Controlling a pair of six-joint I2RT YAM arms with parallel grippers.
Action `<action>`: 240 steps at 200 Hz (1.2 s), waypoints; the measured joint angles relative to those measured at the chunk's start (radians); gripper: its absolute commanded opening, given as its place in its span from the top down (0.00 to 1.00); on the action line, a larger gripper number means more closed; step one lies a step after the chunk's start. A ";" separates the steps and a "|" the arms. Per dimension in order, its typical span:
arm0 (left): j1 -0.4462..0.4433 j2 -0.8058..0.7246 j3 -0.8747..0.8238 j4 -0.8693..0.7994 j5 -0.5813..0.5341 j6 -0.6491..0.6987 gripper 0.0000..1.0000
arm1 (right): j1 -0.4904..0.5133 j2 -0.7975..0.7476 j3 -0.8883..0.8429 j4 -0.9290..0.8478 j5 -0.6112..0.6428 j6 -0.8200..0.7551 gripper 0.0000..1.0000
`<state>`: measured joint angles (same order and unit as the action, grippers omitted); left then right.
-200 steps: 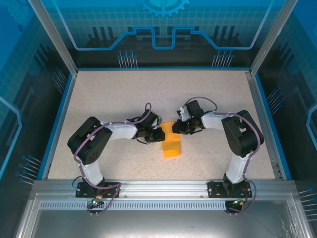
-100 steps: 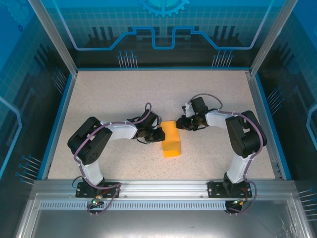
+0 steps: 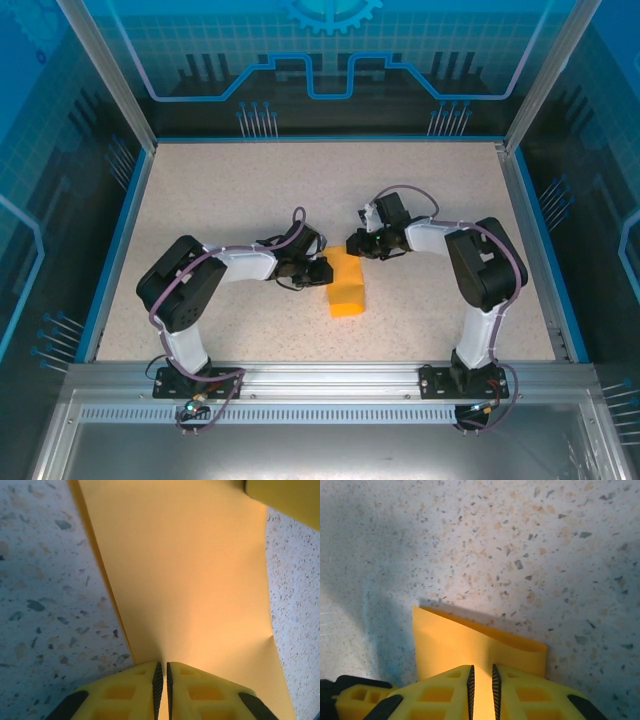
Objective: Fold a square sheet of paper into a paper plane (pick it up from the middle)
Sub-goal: Fold the square sheet of paper in half at the center of the table.
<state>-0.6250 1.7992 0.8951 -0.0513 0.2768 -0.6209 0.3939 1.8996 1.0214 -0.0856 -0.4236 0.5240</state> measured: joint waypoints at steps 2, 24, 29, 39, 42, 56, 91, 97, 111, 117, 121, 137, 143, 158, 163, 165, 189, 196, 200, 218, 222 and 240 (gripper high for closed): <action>0.000 0.000 0.000 0.000 0.000 0.000 0.84 | 0.000 0.002 0.000 0.000 0.000 0.000 0.80; 0.000 0.000 0.000 -0.002 0.000 0.003 0.84 | -0.005 0.013 0.008 -0.002 0.002 -0.008 0.80; 0.000 0.000 0.000 -0.002 0.000 0.003 0.84 | -0.006 0.013 0.008 -0.002 0.003 -0.008 0.80; 0.000 0.000 0.000 -0.003 0.000 0.003 0.84 | -0.008 0.014 0.008 -0.002 0.003 -0.011 0.80; 0.000 0.000 0.000 -0.003 0.000 0.003 0.84 | -0.008 0.014 0.008 -0.002 0.004 -0.011 0.80; 0.000 0.000 0.000 -0.003 0.000 0.003 0.84 | -0.014 0.014 0.008 -0.002 0.004 -0.014 0.80; 0.000 0.000 0.000 -0.004 0.000 0.020 0.84 | -0.044 0.014 0.008 0.000 0.005 -0.019 0.79; 0.000 0.000 0.000 -0.004 0.000 0.021 0.84 | -0.049 0.014 0.008 0.002 0.005 -0.019 0.79; 0.000 0.000 0.000 -0.004 0.000 0.022 0.84 | -0.057 0.014 0.008 0.008 0.008 -0.019 0.79; 0.000 0.000 0.000 -0.004 -0.001 0.022 0.84 | -0.060 0.014 0.008 0.010 0.010 -0.019 0.79; 0.000 0.000 0.000 -0.005 -0.001 0.022 0.84 | -0.061 0.014 0.008 0.011 0.011 -0.019 0.79; 0.000 -0.001 0.003 -0.011 -0.003 0.022 0.84 | -0.061 0.012 0.008 0.012 0.013 -0.019 0.79; 0.000 -0.001 0.006 -0.017 -0.003 0.022 0.84 | -0.061 0.008 0.006 0.012 0.016 -0.019 0.79; 0.000 -0.001 0.008 -0.023 -0.004 0.022 0.84 | -0.060 -0.018 -0.005 0.012 0.022 -0.019 0.79; 0.000 -0.001 0.009 -0.024 -0.004 0.022 0.84 | -0.058 -0.031 -0.013 0.013 0.023 -0.019 0.79; 0.000 -0.001 0.009 -0.024 -0.004 0.022 0.84 | -0.058 -0.039 -0.016 0.012 0.023 -0.019 0.79; 0.000 0.000 0.012 -0.031 -0.007 0.022 0.84 | -0.032 -0.131 -0.073 0.014 0.023 -0.018 0.79; 0.000 0.000 0.012 -0.031 -0.008 0.022 0.84 | -0.019 -0.153 -0.090 0.016 0.023 -0.015 0.79; 0.000 0.000 0.012 -0.031 -0.007 0.022 0.84 | -0.010 -0.164 -0.101 0.017 0.022 -0.014 0.79; 0.000 0.000 0.012 -0.032 -0.007 0.022 0.84 | 0.023 -0.192 -0.150 0.028 0.015 -0.003 0.79; 0.000 0.000 0.013 -0.032 -0.007 0.022 0.84 | 0.032 -0.195 -0.163 0.028 0.012 0.001 0.79; 0.000 0.000 0.013 -0.034 -0.007 0.022 0.84 | 0.062 -0.199 -0.210 0.017 0.005 0.005 0.79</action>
<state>-0.6250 1.7992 0.9085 -0.0853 0.2695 -0.5987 0.4557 1.7008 0.8116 -0.0685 -0.4183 0.5285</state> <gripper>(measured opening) 0.161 0.211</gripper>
